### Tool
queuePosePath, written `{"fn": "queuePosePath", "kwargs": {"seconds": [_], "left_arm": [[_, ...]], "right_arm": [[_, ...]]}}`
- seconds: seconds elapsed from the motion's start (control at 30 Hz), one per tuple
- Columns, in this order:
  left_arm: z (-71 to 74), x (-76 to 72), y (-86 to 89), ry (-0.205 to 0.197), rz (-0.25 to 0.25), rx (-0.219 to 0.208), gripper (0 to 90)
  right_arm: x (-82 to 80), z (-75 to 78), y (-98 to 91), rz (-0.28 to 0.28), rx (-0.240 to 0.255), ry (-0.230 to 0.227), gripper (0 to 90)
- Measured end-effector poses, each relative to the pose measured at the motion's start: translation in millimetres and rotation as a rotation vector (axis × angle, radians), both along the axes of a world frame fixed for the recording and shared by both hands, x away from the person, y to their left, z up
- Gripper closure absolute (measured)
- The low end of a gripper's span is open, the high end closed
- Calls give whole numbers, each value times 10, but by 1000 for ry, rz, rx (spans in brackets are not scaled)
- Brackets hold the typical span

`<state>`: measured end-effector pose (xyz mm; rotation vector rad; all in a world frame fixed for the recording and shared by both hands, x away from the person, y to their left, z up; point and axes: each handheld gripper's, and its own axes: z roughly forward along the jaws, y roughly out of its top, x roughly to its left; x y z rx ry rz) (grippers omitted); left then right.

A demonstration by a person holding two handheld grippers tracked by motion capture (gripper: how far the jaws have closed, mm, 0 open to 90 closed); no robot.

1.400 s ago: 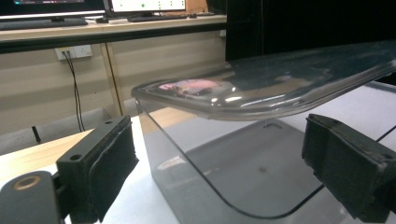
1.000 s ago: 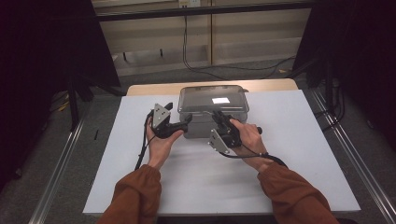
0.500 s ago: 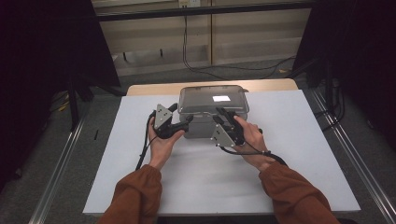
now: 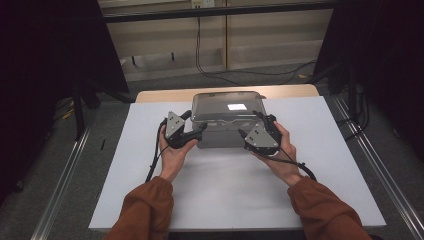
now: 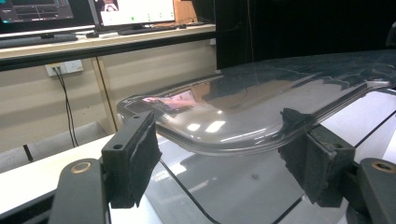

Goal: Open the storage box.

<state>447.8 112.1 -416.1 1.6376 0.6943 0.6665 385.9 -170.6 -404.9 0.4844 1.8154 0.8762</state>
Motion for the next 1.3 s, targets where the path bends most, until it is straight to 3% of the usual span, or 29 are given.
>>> {"fn": "queuePosePath", "kwargs": {"seconds": [0.17,0.2,0.37,0.43,0.5,0.53,0.6,0.7,0.8,0.93,1.03,1.3], "left_arm": [[-4,2,-3,1,1,6,281],[-3,1,-4,4,5,-2,281],[1,5,0,2,4,-5,285],[0,4,-2,2,3,-5,284],[-2,7,1,15,8,-21,290],[-6,15,5,22,16,-35,307],[-6,17,8,16,17,-24,314],[-14,21,7,19,17,-18,314],[-4,14,1,-3,23,6,317],[17,29,16,-8,33,1,317],[41,44,6,-8,48,-16,300],[115,88,33,-17,40,-31,284]], "right_arm": [[18,2,-97,-27,42,50,227],[37,38,-145,-26,82,66,237],[68,75,-239,-28,139,89,219],[98,61,-296,-23,207,145,199],[114,50,-317,-24,241,163,176],[121,47,-323,-23,247,168,154],[139,40,-322,-17,251,182,125],[146,35,-315,-4,257,176,111],[159,64,-334,8,276,163,183],[204,97,-396,1,316,145,262],[228,91,-397,2,314,127,331],[281,151,-446,9,363,115,388]]}}
